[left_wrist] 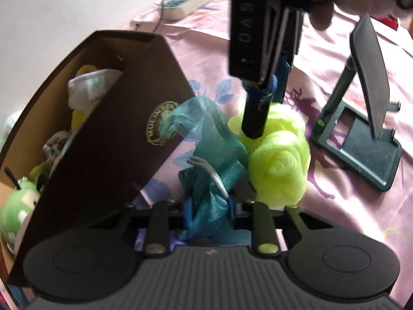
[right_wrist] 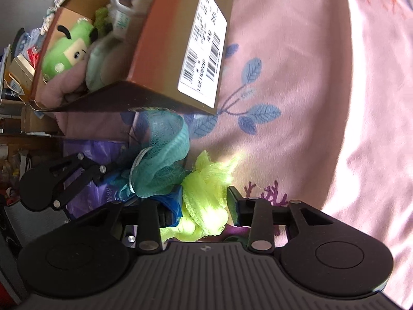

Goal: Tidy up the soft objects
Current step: 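Grasp teal mesh sponge with left gripper while right gripper grasps lime sponge, then lift teal sponge with left gripper while right gripper lifts lime sponge over box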

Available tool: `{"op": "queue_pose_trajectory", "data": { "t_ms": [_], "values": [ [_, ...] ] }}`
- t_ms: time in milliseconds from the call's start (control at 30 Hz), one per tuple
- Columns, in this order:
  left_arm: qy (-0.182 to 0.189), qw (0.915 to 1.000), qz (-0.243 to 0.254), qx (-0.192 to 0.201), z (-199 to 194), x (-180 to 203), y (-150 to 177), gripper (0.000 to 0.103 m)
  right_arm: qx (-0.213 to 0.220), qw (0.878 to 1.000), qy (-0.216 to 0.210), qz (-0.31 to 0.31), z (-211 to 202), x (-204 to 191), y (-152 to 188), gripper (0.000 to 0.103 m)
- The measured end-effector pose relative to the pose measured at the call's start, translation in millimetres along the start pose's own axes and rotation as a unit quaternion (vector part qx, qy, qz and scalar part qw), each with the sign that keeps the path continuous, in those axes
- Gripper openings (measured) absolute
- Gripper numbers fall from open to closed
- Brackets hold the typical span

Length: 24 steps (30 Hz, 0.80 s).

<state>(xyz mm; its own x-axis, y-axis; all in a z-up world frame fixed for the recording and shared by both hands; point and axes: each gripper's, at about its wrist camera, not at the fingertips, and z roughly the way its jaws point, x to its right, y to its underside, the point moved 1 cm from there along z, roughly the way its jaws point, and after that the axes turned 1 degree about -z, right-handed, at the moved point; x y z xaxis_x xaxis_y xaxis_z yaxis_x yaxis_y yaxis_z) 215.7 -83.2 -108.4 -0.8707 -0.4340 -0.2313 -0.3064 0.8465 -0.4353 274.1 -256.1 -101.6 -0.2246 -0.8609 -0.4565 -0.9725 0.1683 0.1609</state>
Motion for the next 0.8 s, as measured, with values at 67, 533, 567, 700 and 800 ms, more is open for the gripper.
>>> {"op": "queue_pose_trajectory", "data": {
  "t_ms": [67,533,567,700,800],
  "values": [
    [-0.006,0.9998,-0.019,0.008,-6,-3,0,0.021,0.017,1.0,0.001,0.006,-6,2,3,0.013],
    [0.035,0.9815,-0.186,0.027,-26,-1,9,0.02,0.061,0.996,0.006,0.066,-29,15,16,0.013],
    [0.043,0.9794,-0.195,0.028,-26,0,9,0.02,0.054,0.995,0.007,0.082,-27,17,16,0.014],
    [0.059,0.9716,-0.228,0.028,-20,6,6,0.02,0.04,0.994,0.028,0.096,-16,17,13,0.018],
    [0.068,0.9615,-0.265,0.028,-13,5,6,0.019,0.024,0.995,0.026,0.097,-14,19,4,0.019]
  ]
}}
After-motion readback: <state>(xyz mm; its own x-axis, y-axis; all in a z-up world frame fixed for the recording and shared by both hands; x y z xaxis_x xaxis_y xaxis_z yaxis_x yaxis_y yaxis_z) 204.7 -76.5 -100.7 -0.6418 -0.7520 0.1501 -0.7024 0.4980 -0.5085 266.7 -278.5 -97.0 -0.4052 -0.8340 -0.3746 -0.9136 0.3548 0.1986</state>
